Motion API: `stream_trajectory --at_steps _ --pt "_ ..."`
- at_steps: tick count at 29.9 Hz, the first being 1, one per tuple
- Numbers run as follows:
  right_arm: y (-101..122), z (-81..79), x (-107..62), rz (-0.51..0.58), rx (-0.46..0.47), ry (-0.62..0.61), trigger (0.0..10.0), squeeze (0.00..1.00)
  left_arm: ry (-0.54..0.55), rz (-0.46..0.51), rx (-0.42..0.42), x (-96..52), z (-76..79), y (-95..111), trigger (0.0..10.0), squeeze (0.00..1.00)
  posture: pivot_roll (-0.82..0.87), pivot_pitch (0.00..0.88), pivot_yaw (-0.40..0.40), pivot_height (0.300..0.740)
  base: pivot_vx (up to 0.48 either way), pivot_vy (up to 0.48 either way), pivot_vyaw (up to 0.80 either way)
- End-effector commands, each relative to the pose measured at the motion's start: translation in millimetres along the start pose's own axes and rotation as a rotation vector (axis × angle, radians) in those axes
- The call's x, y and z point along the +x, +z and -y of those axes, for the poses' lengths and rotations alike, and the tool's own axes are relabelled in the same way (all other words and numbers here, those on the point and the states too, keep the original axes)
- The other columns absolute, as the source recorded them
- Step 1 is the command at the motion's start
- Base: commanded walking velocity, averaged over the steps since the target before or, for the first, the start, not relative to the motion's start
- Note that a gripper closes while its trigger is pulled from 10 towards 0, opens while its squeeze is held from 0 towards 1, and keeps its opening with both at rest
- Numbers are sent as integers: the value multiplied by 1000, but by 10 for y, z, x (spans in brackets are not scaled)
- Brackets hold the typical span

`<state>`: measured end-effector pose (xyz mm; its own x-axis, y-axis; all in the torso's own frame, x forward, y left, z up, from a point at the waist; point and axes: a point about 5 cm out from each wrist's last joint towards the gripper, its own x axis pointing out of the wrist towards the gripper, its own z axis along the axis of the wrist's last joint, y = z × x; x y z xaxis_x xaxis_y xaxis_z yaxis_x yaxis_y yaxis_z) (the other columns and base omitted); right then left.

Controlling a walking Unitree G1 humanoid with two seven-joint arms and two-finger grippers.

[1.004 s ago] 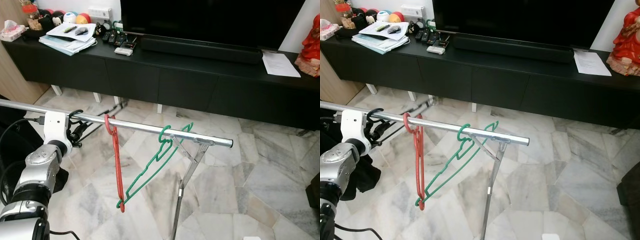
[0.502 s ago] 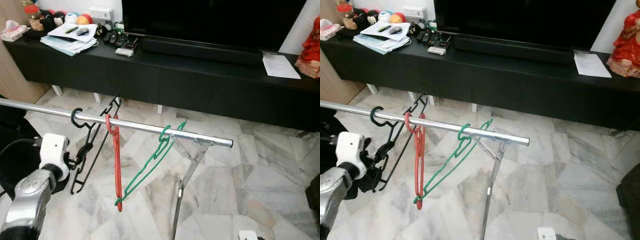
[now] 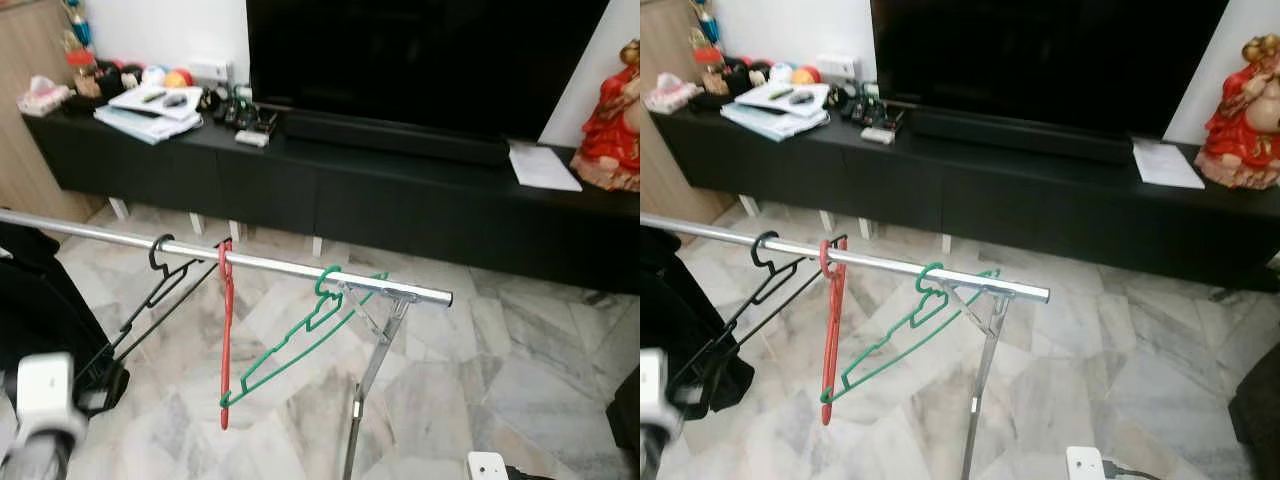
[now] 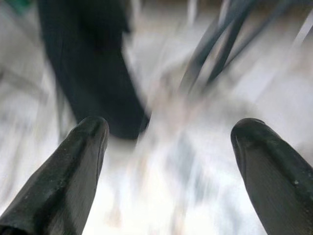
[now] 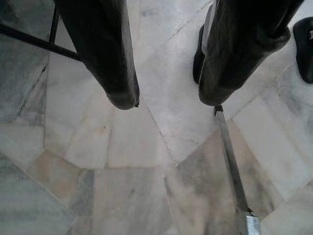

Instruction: Hang hanger

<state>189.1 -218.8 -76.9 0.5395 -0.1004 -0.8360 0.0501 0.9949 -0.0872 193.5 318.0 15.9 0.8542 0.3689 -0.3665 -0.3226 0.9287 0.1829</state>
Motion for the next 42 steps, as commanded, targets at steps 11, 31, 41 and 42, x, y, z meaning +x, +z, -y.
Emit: stream_trajectory --at_steps 11,31,41,42 --pt "44 -40 11 1 32 -10 10000 0 -134 -339 75 -183 418 -824 10000 0 101 0 -30 740 0 0 0" --pt "10 -26 6 -1 41 -19 10000 0 -218 -521 151 -271 714 -1061 10000 0 61 0 -14 740 0 0 0" --pt "-1 -19 4 -6 34 -18 10000 0 -237 -560 153 -347 771 -1144 10000 0 65 0 -19 740 0 0 0" --pt "-1 -17 4 -6 34 -18 10000 0 -236 -563 151 -353 773 -1150 10000 0 66 0 -21 740 0 259 0"
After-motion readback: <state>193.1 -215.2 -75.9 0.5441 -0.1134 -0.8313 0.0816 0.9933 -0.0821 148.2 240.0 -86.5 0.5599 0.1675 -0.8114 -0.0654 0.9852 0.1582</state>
